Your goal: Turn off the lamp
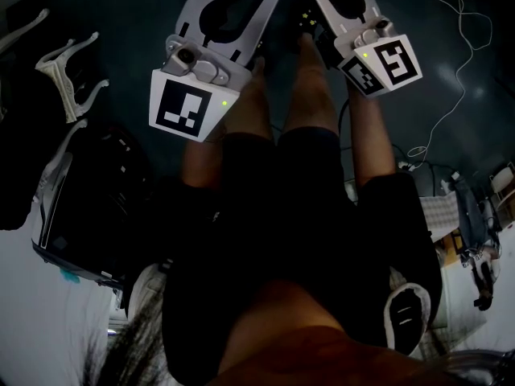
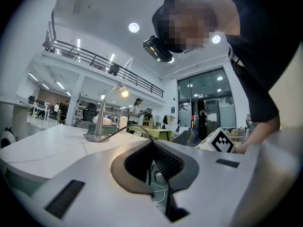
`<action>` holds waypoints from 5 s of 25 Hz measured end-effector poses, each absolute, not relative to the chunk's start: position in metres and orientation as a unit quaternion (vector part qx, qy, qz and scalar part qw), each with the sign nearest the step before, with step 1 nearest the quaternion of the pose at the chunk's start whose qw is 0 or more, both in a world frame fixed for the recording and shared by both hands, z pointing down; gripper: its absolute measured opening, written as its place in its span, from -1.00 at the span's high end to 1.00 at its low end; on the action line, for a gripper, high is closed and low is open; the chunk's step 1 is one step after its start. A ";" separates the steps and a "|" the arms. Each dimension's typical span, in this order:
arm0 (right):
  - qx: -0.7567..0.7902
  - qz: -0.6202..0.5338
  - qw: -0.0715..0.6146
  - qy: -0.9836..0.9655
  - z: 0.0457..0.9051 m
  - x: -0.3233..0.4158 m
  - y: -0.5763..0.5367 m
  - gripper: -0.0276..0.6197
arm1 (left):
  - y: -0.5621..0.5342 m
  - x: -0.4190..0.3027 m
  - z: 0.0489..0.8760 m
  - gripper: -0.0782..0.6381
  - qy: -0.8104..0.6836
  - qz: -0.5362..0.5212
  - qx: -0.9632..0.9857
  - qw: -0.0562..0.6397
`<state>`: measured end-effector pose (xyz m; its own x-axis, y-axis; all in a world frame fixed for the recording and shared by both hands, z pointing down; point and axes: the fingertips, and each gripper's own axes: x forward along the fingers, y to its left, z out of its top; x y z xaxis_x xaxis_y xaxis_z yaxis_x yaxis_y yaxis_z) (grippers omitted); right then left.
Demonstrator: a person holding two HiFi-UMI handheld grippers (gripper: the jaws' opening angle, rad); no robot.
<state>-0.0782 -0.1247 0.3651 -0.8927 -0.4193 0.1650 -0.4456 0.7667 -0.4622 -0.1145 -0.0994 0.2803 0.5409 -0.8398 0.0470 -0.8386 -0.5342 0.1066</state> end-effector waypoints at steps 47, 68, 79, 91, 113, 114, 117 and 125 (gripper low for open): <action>0.223 0.353 -0.026 -0.908 0.369 -0.080 -0.134 0.89 | -0.074 -0.131 0.313 0.62 -0.433 0.020 0.899 0.062; 0.205 0.355 -0.066 -0.910 0.329 -0.072 -0.124 0.89 | -0.083 -0.091 0.381 0.56 -0.382 0.112 0.910 0.120; 0.188 0.360 -0.088 -0.910 0.316 -0.074 -0.122 0.89 | -0.094 -0.085 0.399 0.58 -0.382 0.130 0.908 0.114; 0.213 0.315 -0.076 -0.922 0.331 -0.064 -0.126 0.88 | -0.085 -0.083 0.407 0.75 -0.383 0.142 0.905 0.121; 0.228 0.259 0.073 -0.936 0.422 -0.055 -0.116 0.88 | -0.082 -0.093 0.368 0.75 -0.378 0.110 0.911 0.126; 0.218 0.248 0.083 -0.940 0.426 -0.059 -0.114 0.88 | -0.081 -0.094 0.367 0.75 -0.379 0.108 0.911 0.126; 0.194 0.219 0.106 -0.950 0.437 -0.067 -0.108 0.88 | -0.079 -0.096 0.361 0.75 -0.378 0.102 0.911 0.127; 0.163 0.176 0.155 -0.958 0.453 -0.072 -0.093 0.84 | -0.073 -0.093 0.351 0.75 -0.364 0.100 0.918 0.121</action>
<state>-0.0722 -0.0933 0.4533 -0.8985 -0.2582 0.3551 -0.3674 0.8850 -0.2860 -0.0926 -0.0731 0.3514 0.7147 -0.6445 0.2718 -0.6928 -0.7057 0.1483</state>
